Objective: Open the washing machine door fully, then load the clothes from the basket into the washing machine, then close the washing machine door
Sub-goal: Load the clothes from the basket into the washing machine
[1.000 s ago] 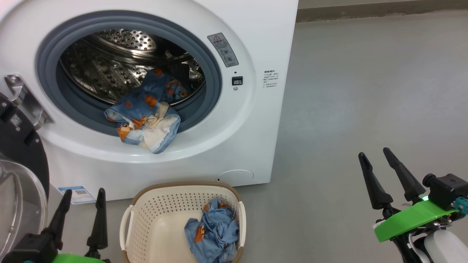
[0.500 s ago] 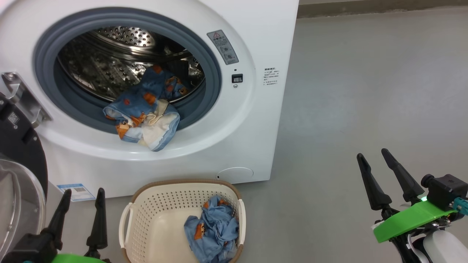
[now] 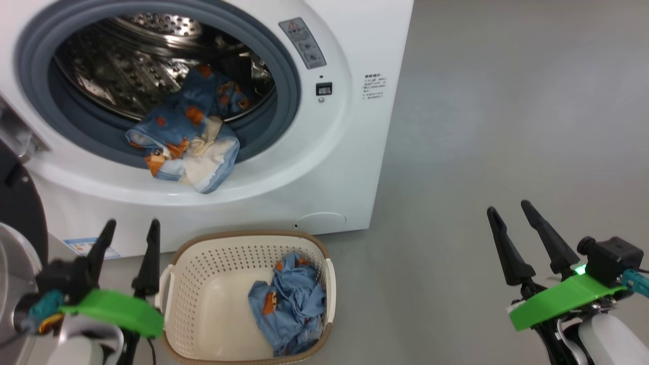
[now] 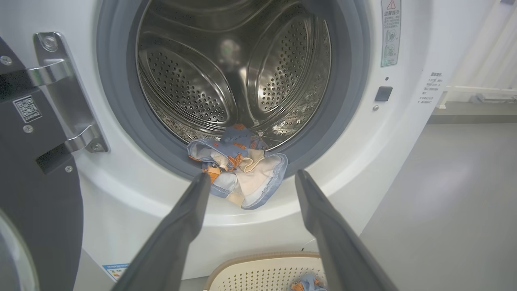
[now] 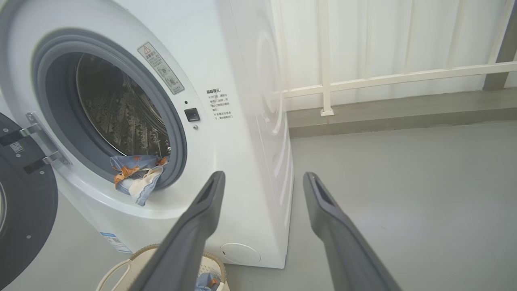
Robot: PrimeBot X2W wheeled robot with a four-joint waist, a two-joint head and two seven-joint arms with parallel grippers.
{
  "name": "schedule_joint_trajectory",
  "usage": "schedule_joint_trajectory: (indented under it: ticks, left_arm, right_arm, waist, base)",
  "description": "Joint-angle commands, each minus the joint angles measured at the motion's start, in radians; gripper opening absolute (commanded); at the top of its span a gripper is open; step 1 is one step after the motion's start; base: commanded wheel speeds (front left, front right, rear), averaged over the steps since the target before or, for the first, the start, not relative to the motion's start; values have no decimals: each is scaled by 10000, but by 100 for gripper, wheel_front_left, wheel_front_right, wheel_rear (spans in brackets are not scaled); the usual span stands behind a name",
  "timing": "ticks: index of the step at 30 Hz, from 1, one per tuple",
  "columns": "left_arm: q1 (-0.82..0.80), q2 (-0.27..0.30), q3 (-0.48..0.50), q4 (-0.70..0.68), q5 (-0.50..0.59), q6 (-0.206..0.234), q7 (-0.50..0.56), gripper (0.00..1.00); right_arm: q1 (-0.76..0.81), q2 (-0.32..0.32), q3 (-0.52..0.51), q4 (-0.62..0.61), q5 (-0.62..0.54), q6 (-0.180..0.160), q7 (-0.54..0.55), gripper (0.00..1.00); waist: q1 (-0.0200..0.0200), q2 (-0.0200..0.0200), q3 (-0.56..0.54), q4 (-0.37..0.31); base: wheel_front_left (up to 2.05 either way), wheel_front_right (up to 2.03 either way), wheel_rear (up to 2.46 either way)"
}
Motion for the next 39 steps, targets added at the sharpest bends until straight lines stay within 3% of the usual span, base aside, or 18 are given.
schedule_joint_trajectory:
  ticks: [1, 14, 28, 32, 39]
  left_arm:
    - [-887, 293, 276, 198, -55, -88, 106, 100]
    - [-5426, 691, -116, 3814, 148, -479, 844, 100]
    - [-8678, 1275, -671, 6953, 580, -715, 1021, 100]
    - [-9128, 1405, -752, 7492, 661, -613, 1202, 100]
    - [-9917, 1602, -961, 8509, 893, 4, 1745, 100]
  right_arm:
    - [-475, -50, 187, -308, -87, 56, -94, 100]
    - [-1240, 640, 195, -537, -457, 56, -94, 100]
    - [-1683, 1247, 177, -750, -757, 56, -94, 100]
    - [-1742, 1355, 188, -792, -791, 56, -94, 100]
    - [-1747, 1481, 150, -857, -863, 56, -94, 100]
  waist:
    - [-1, 0, 470, -183]
    - [-1, 0, 2503, -1002]
    - [-1, 0, 4061, -2050]
    - [-1, 0, 4266, -2214]
    - [-1, 0, 4575, -2376]
  base:
    - [0, 0, 0]
    - [0, 0, 0]
    - [0, 0, 0]
    - [0, 0, 0]
    - [0, 0, 0]
